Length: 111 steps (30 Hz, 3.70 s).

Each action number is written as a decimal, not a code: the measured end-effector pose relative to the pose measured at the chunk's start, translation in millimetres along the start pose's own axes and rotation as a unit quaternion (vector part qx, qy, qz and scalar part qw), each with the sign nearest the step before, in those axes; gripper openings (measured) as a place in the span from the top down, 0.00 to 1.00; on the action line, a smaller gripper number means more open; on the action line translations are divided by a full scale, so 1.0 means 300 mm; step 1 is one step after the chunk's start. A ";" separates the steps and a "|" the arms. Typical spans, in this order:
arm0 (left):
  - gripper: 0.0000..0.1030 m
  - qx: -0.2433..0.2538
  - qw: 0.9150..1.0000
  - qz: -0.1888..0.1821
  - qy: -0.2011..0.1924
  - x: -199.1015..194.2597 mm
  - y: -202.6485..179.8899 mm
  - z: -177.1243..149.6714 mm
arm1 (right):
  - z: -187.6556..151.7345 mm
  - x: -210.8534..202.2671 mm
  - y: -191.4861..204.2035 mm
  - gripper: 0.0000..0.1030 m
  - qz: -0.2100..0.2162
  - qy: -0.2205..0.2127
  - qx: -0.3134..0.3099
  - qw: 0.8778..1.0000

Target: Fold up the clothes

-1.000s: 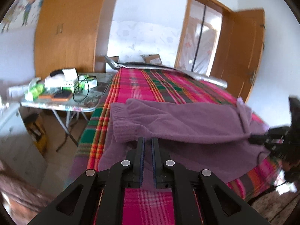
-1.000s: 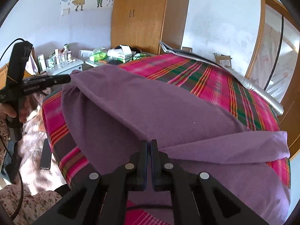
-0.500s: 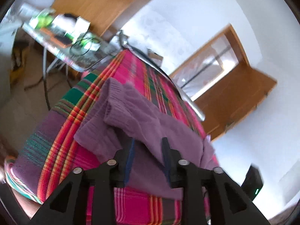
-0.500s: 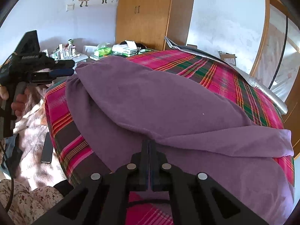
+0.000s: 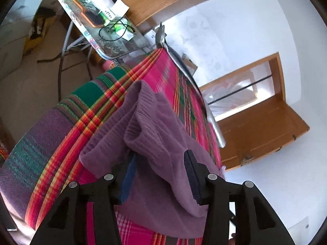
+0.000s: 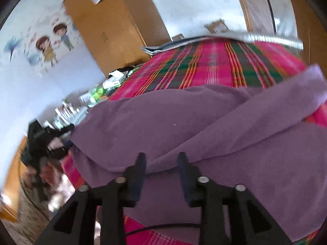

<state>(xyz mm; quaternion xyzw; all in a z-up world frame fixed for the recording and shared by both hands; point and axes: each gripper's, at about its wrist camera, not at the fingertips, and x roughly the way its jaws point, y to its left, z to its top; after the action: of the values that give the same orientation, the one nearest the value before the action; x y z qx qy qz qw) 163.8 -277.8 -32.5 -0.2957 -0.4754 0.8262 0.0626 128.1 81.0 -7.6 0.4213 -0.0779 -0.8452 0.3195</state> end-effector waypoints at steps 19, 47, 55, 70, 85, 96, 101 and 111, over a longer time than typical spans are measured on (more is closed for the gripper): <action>0.54 0.008 0.999 0.004 0.031 0.045 -0.005 0.006 | 0.041 -0.438 -0.160 0.56 -0.185 -0.088 0.097 0.974; 0.54 -0.016 0.999 0.024 0.031 0.017 0.024 0.010 | -0.009 0.086 0.003 0.56 -0.061 0.024 0.153 0.986; 0.54 -0.018 0.999 0.034 0.037 0.039 0.019 0.029 | -0.004 0.117 -0.024 0.88 -0.103 0.016 0.157 0.982; 0.62 -0.075 0.997 -0.007 -0.007 0.020 0.032 0.044 | -0.024 0.105 -0.089 0.95 -0.047 0.004 0.181 0.982; 0.79 -0.074 0.997 0.011 -0.032 0.041 0.003 0.024 | 0.012 0.129 -0.077 0.94 -0.051 -0.009 0.159 0.986; 0.89 -0.041 0.996 -0.027 -0.076 -0.016 -0.080 0.044 | 0.042 -0.018 0.013 0.95 -0.056 -0.094 0.092 0.990; 0.89 -0.027 0.995 -0.042 -0.082 -0.049 -0.112 0.041 | 0.048 -0.082 0.041 0.95 -0.051 -0.121 0.081 0.988; 0.89 -0.017 0.995 -0.036 -0.086 -0.125 -0.090 -0.004 | -0.019 -0.169 0.086 0.95 -0.053 -0.125 0.047 0.990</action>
<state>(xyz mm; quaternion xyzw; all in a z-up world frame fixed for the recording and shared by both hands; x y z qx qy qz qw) 190.3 -276.7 5.3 -0.2072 -0.5036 0.8375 0.0456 167.0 92.2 32.6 0.3307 -0.1347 -0.9022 0.2418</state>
